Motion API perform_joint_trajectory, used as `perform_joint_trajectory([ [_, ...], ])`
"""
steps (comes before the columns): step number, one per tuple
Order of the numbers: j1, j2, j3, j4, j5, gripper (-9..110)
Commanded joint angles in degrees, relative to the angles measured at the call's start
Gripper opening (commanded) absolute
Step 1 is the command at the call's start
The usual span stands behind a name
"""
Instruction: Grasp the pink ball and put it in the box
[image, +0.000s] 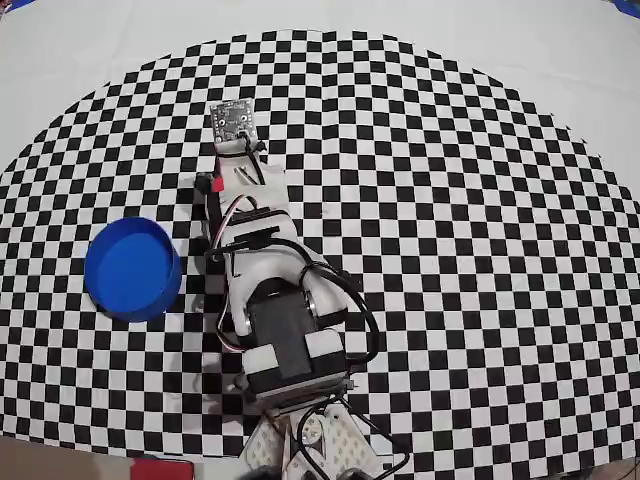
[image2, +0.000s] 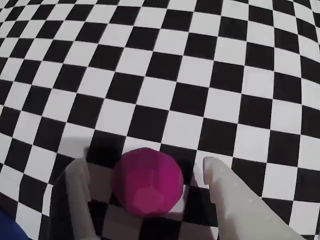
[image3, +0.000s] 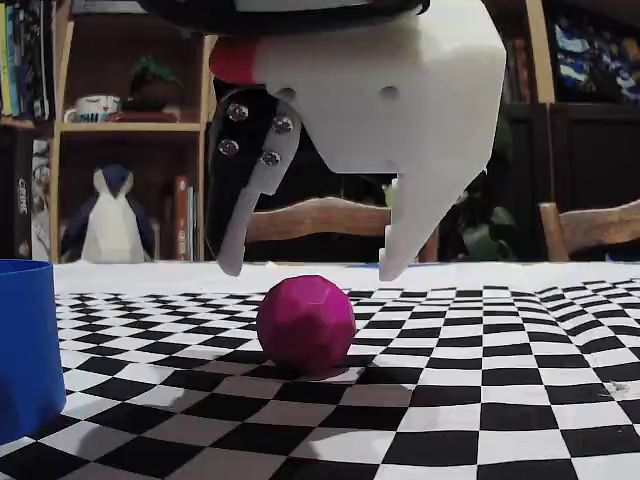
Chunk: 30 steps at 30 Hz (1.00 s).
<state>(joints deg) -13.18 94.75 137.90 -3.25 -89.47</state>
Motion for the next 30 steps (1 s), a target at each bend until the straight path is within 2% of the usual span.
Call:
perform_joint_trajectory([
  [1,0.18,0.0,-2.46,-0.26,-0.53,26],
  [30,0.18,-6.15,-7.12,-0.26,-0.53,26],
])
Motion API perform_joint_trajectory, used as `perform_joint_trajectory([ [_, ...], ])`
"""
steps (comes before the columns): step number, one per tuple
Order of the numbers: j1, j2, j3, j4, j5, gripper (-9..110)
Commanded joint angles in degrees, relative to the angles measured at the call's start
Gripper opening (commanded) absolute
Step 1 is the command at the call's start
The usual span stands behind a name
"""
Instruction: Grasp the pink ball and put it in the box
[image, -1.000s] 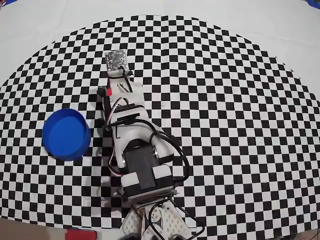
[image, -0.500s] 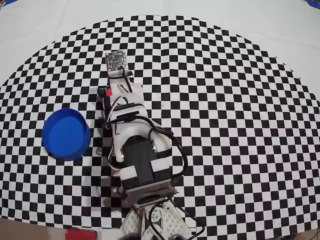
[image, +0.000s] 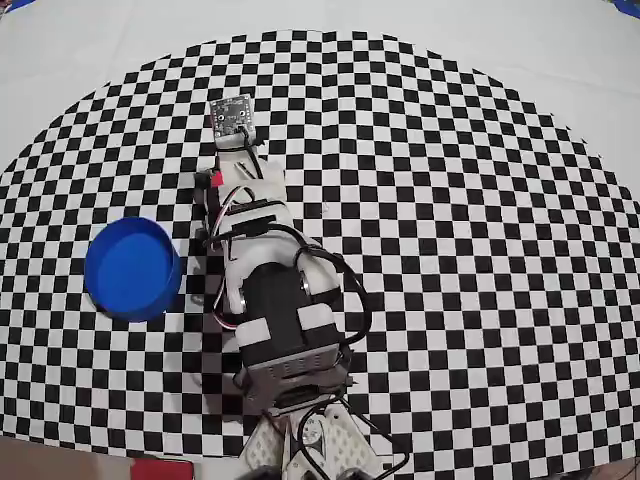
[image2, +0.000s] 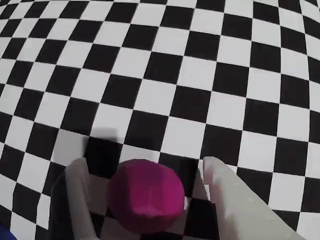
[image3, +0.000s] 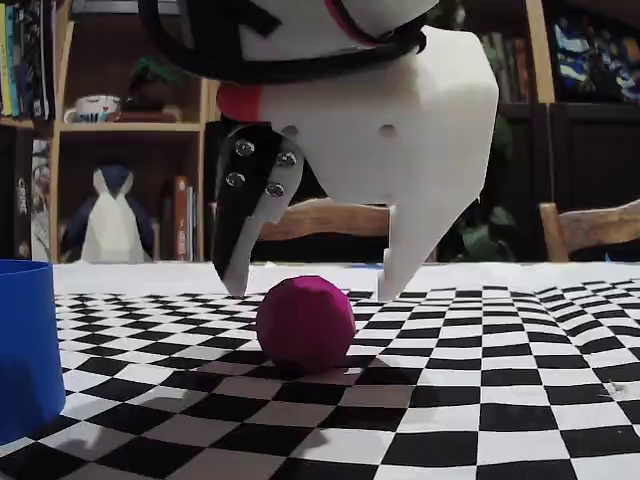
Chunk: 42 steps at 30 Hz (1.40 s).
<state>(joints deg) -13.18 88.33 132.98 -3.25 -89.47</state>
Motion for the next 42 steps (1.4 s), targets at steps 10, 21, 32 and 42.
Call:
perform_joint_trajectory([
  [10,0.18,-1.32,-3.25,-0.26,-0.53,26],
  [21,0.0,-2.99,-4.31,-0.26,-0.53,26],
  [32,-0.18,-3.96,-5.1,-0.35,-0.53,26],
  [42,-0.18,-4.22,-5.1,-0.35,-0.53,26],
])
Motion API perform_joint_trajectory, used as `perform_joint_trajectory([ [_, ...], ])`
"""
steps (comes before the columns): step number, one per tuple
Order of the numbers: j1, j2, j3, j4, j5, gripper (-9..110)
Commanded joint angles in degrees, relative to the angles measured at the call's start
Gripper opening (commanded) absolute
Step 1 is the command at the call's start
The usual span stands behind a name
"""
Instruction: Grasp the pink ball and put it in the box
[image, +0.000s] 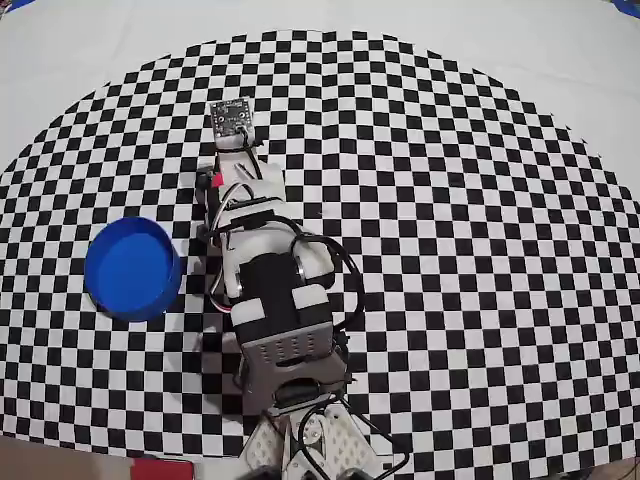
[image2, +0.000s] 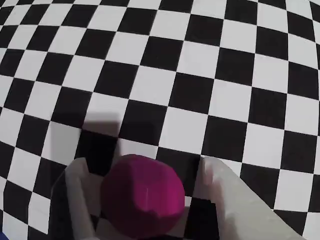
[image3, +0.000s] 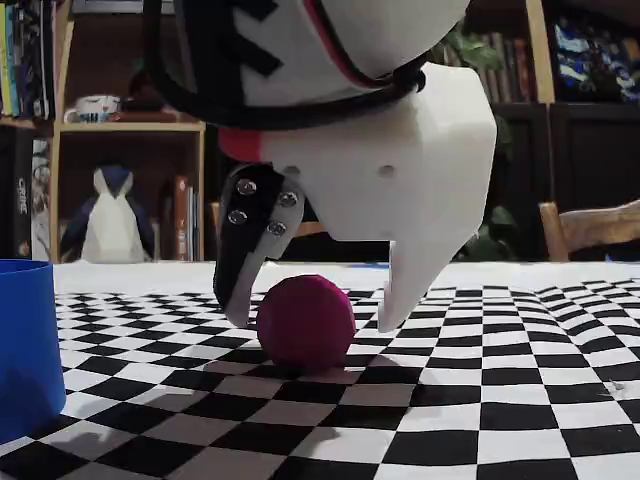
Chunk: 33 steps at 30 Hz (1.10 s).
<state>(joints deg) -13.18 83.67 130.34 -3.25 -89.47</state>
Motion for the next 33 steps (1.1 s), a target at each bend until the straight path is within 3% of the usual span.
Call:
perform_joint_trajectory([
  [1,-0.18,0.44,-2.46,-0.35,-0.53,26],
  [33,-0.35,-1.93,-3.43,-0.35,-0.53,26],
])
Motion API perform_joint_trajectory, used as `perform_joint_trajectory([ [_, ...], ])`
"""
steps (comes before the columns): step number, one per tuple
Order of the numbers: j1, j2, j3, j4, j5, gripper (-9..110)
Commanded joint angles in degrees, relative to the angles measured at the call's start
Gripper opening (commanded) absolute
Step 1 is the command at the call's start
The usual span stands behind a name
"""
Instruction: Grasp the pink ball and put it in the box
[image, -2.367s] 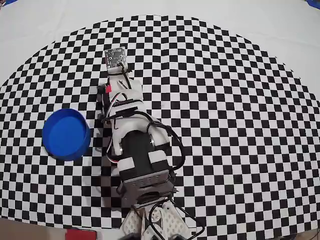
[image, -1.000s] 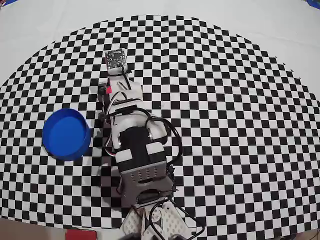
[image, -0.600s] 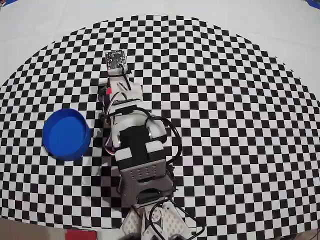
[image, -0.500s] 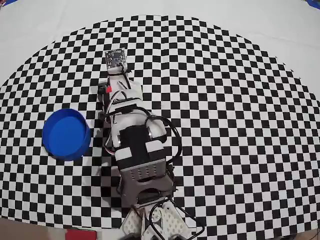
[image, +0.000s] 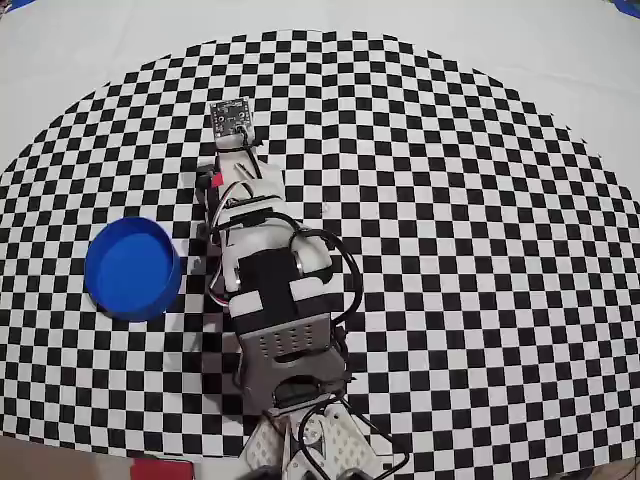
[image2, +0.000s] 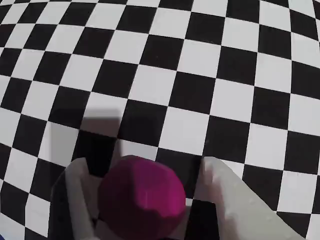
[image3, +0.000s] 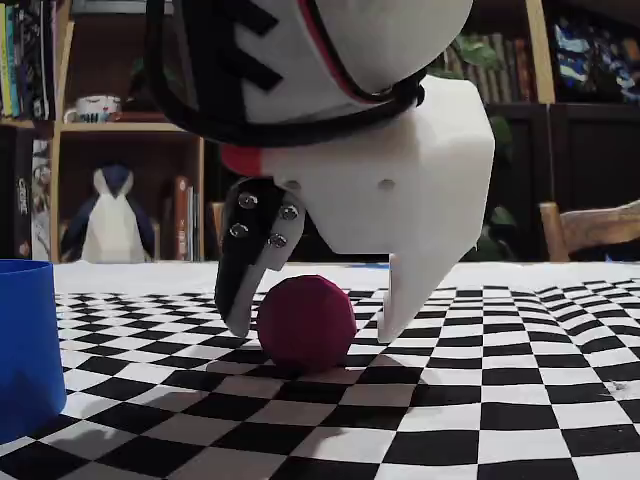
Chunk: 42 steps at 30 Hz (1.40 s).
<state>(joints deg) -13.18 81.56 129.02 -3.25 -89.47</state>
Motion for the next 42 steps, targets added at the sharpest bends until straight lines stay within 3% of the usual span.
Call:
perform_joint_trajectory([
  [1,-0.35,0.18,-2.11,-0.35,-0.53,26],
  [28,-0.35,-0.62,-2.11,-0.35,-0.53,25],
  [30,-0.44,-0.62,-2.11,-0.35,-0.53,20],
  [33,-0.88,-0.62,-2.11,-0.35,-0.53,0],
  [42,-0.88,0.0,-2.11,-0.35,-0.53,0],
])
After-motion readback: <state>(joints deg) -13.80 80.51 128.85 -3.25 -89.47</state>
